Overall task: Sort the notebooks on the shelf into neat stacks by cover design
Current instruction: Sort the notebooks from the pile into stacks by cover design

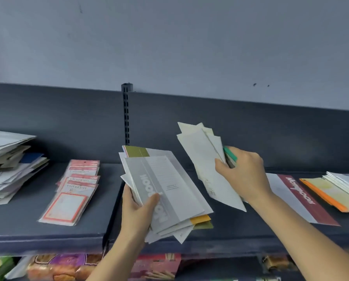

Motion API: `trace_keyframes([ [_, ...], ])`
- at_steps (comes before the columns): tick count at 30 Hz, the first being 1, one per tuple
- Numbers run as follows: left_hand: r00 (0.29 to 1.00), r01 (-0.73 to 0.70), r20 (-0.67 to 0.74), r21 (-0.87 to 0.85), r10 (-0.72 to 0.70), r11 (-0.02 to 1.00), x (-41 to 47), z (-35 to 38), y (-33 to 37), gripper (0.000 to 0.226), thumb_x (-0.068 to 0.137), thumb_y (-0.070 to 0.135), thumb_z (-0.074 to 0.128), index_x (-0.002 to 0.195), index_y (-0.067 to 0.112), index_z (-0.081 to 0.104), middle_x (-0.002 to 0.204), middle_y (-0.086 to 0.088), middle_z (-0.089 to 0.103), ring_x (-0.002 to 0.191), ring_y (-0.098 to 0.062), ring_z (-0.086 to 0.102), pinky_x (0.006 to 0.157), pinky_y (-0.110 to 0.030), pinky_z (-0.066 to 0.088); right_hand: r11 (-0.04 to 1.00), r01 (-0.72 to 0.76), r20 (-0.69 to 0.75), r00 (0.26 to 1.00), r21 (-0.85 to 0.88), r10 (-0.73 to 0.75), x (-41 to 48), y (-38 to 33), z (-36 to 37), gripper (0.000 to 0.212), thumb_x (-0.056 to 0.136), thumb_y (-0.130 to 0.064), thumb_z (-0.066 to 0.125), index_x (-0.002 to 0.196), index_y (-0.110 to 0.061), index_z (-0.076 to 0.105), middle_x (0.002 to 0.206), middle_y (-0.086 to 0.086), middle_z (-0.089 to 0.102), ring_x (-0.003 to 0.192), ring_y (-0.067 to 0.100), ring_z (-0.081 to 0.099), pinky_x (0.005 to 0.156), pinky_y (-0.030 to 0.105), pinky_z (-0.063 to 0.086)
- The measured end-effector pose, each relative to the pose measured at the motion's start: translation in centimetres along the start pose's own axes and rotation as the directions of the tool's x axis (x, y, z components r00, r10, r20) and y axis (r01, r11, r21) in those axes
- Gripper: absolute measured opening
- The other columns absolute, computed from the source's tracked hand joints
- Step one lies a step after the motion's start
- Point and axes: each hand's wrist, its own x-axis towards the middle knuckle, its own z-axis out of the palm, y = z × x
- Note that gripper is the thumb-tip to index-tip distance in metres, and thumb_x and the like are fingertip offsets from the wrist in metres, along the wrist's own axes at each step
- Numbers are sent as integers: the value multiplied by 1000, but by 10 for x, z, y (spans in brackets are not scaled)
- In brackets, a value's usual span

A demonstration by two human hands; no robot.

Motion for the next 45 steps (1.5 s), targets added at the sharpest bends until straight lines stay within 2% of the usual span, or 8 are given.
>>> trace_keyframes([
  [7,978,115,178,-10,-111,993,33,45,-33,42,87,-1,63,119,23,52,109,0,71,95,-19,71,78,-40,59,975,49,-28,998,-216,-57,-4,33,2,32,86,-28,65,111,-8,66,94,3,72,76,21,69,52,9,34],
  [13,877,311,370,48,-306,949,68,62,-50,39,91,28,61,127,19,50,111,-4,71,95,-25,71,71,-39,59,783,165,291,956,-600,21,-4,24,60,31,50,-15,86,72,-12,65,56,3,61,43,24,60,39,23,29],
  [18,714,549,383,214,-586,808,97,51,-68,76,87,74,23,113,18,67,103,-7,74,94,-25,72,84,-42,56,931,63,663,719,-360,208,-45,43,108,60,94,-37,48,148,-19,26,154,1,28,137,21,32,106,32,32],
  [24,822,230,390,440,-415,868,117,49,-84,7,92,11,61,99,13,60,97,-4,75,92,-23,71,91,-50,53,949,-313,667,697,-49,264,-31,67,101,78,73,-75,42,134,-27,52,142,-15,44,132,4,35,107,20,27],
  [30,956,-93,221,851,-192,517,117,57,-80,73,82,44,68,142,19,34,144,-3,35,135,-28,28,109,-40,28,852,-461,573,639,-248,512,-10,106,108,52,77,-51,68,120,-26,56,127,-2,50,127,21,37,96,36,39],
  [36,894,-225,409,761,-182,609,83,55,-62,15,94,29,56,90,22,69,86,6,69,72,-9,59,61,-16,44,793,-570,558,596,-213,578,3,124,110,31,79,-34,73,95,-7,71,100,8,71,97,24,66,84,39,51],
  [42,876,-332,452,818,-168,471,68,80,-74,29,95,32,52,85,13,72,77,-3,59,62,-12,46,52,-14,33,637,-771,655,481,-1,583,10,153,102,12,83,-12,71,93,-13,65,97,2,71,89,16,66,81,35,54],
  [45,895,-387,437,864,-95,323,62,92,-83,32,96,39,47,89,19,71,94,2,55,96,-18,49,78,-23,38,600,-796,683,481,76,550,11,166,84,18,86,-15,67,101,-10,58,101,3,67,91,15,61,76,31,48],
])
